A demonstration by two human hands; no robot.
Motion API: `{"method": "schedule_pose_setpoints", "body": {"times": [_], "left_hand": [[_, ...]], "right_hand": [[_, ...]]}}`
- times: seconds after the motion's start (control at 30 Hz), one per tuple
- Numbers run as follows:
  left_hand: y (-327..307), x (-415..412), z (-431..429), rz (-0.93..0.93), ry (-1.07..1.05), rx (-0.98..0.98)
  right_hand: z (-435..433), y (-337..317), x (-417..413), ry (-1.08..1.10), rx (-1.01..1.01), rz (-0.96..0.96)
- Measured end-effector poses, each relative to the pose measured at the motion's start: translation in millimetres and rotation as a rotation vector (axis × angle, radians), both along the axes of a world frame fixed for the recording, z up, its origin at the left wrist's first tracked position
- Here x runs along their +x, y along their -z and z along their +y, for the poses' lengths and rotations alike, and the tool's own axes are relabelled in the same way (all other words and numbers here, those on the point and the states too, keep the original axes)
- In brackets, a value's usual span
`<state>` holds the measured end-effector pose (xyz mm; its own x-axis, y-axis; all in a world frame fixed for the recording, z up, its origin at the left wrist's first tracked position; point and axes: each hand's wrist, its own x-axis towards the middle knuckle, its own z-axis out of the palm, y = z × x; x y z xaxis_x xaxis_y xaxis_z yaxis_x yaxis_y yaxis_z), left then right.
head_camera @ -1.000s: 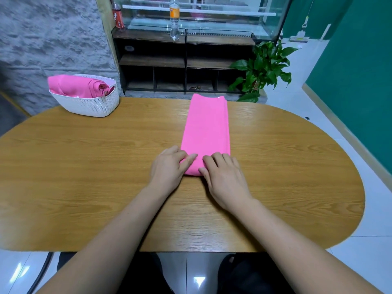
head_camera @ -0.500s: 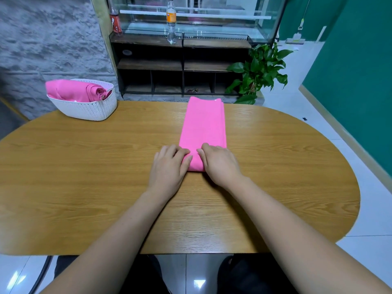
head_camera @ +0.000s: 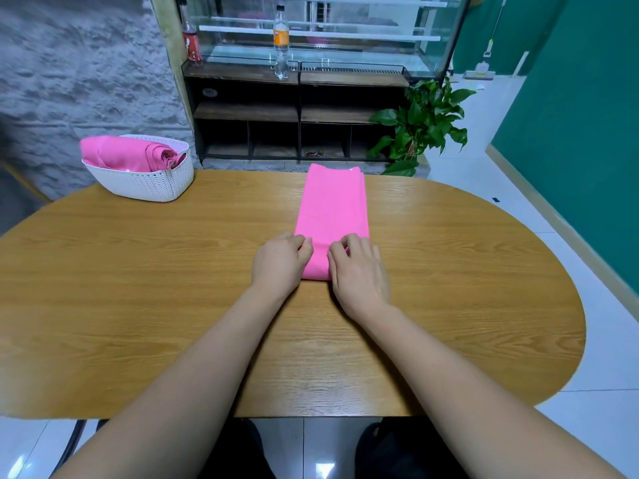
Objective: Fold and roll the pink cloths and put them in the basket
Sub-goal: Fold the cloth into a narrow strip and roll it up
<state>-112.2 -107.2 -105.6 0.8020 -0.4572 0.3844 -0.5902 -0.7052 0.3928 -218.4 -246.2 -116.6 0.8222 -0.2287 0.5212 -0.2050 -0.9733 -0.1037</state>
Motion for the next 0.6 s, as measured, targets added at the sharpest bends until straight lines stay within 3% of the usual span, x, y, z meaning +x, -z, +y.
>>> {"method": "schedule_pose_setpoints", "body": {"times": [0.4,0.6], "left_hand": [[-1.5,-31.9,29.6,0.210,-0.026,0.098],[20.4,-65.4,50.8,-0.061,0.080,0.015]], "right_hand": [[23.1,-2.9,-33.6,0.012,-0.114,0.044],[33.1,-1.6,-46.4,0.035,-0.062,0.067]]}}
